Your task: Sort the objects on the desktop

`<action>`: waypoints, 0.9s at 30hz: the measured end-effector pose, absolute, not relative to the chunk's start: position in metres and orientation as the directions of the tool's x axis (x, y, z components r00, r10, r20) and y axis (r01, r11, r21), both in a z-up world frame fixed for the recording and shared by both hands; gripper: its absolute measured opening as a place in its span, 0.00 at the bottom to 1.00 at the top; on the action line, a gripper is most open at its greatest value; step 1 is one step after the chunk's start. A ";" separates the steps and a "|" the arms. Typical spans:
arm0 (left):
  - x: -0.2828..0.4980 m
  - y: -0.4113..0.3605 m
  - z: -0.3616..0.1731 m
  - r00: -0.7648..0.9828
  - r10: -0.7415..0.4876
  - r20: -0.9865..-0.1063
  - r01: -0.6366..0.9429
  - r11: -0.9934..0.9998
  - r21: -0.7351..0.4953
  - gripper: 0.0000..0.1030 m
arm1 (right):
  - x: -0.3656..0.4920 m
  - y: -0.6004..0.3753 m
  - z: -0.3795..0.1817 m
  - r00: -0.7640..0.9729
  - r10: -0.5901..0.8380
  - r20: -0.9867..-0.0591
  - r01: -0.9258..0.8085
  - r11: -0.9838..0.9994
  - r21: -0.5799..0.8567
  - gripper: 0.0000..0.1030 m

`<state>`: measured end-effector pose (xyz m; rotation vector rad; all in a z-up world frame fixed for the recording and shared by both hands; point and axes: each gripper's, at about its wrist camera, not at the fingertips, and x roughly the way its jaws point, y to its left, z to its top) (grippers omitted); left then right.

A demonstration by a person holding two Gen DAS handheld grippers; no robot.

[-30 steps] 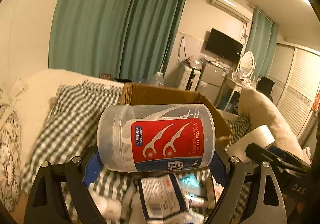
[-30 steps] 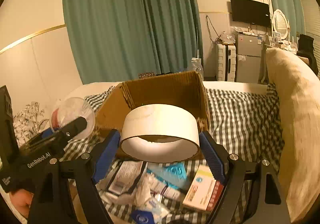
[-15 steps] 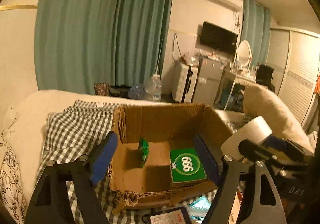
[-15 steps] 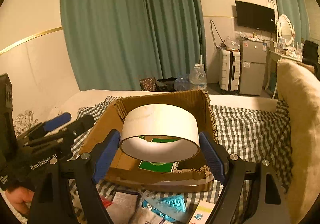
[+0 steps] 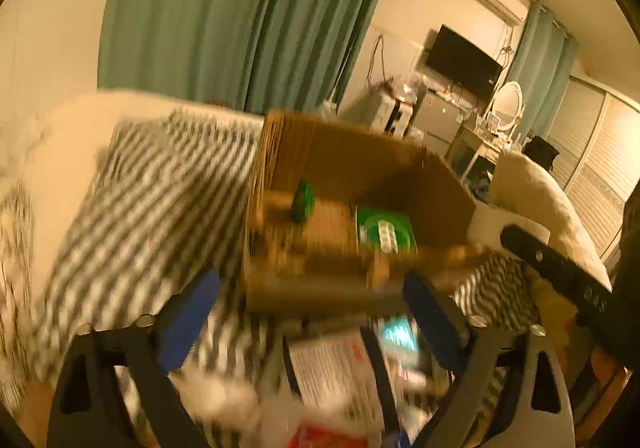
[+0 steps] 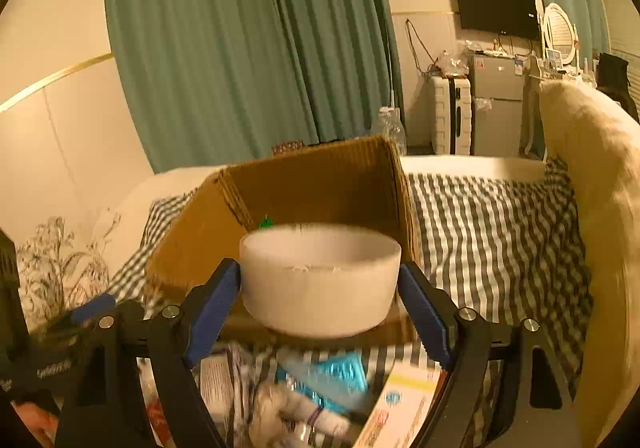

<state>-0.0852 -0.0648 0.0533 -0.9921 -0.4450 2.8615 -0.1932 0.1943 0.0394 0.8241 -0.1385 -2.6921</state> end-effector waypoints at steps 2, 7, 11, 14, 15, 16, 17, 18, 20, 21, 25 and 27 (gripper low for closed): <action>-0.074 -0.061 0.044 -0.764 0.159 -0.625 0.039 -0.956 -0.292 0.96 | -0.185 0.192 0.035 -0.776 -0.324 -0.541 0.274 -0.946 0.175 0.77; -0.050 -0.047 0.019 -0.714 0.188 -0.674 0.033 -0.953 -0.301 0.96 | -0.158 0.195 0.019 -0.754 -0.324 -0.571 0.281 -0.945 0.165 0.70; -0.031 -0.038 0.005 -0.668 0.167 -0.725 0.062 -0.959 -0.278 0.96 | -0.148 0.199 0.002 -0.721 -0.325 -0.612 0.285 -0.944 0.165 0.65; -0.016 -0.040 -0.003 -0.656 0.134 -0.743 0.102 -0.959 -0.264 0.96 | -0.138 0.206 -0.009 -0.706 -0.319 -0.632 0.281 -0.946 0.163 0.70; -0.012 -0.040 -0.004 -0.650 0.129 -0.749 0.115 -0.957 -0.265 0.96 | -0.135 0.208 -0.012 -0.703 -0.319 -0.636 0.281 -0.946 0.163 0.75; -0.007 -0.039 -0.007 -0.639 0.129 -0.758 0.125 -0.955 -0.268 0.96 | -0.132 0.210 -0.015 -0.694 -0.325 -0.643 0.286 -0.943 0.167 0.80; -0.004 -0.038 -0.009 -0.631 0.123 -0.766 0.134 -0.955 -0.264 0.96 | -0.130 0.212 -0.017 -0.689 -0.325 -0.648 0.285 -0.943 0.169 0.81; -0.001 -0.037 -0.011 -0.624 0.113 -0.773 0.145 -0.955 -0.257 0.96 | -0.126 0.214 -0.021 -0.685 -0.320 -0.655 0.282 -0.945 0.167 0.82; 0.005 -0.033 -0.019 -0.602 0.111 -0.791 0.156 -0.955 -0.253 0.96 | -0.123 0.212 -0.025 -0.678 -0.307 -0.668 0.284 -0.947 0.146 0.83; 0.007 -0.030 -0.022 -0.592 0.120 -0.797 0.149 -0.955 -0.255 0.96 | -0.122 0.211 -0.027 -0.682 -0.294 -0.669 0.282 -0.951 0.130 0.83; 0.008 -0.014 -0.034 -0.570 0.125 -0.812 0.096 -0.971 -0.217 0.96 | -0.123 0.209 -0.031 -0.676 -0.293 -0.676 0.285 -0.950 0.127 0.83; 0.005 -0.008 -0.039 -0.562 0.101 -0.821 0.074 -0.982 -0.171 0.96 | -0.123 0.207 -0.033 -0.671 -0.293 -0.681 0.292 -0.949 0.120 0.83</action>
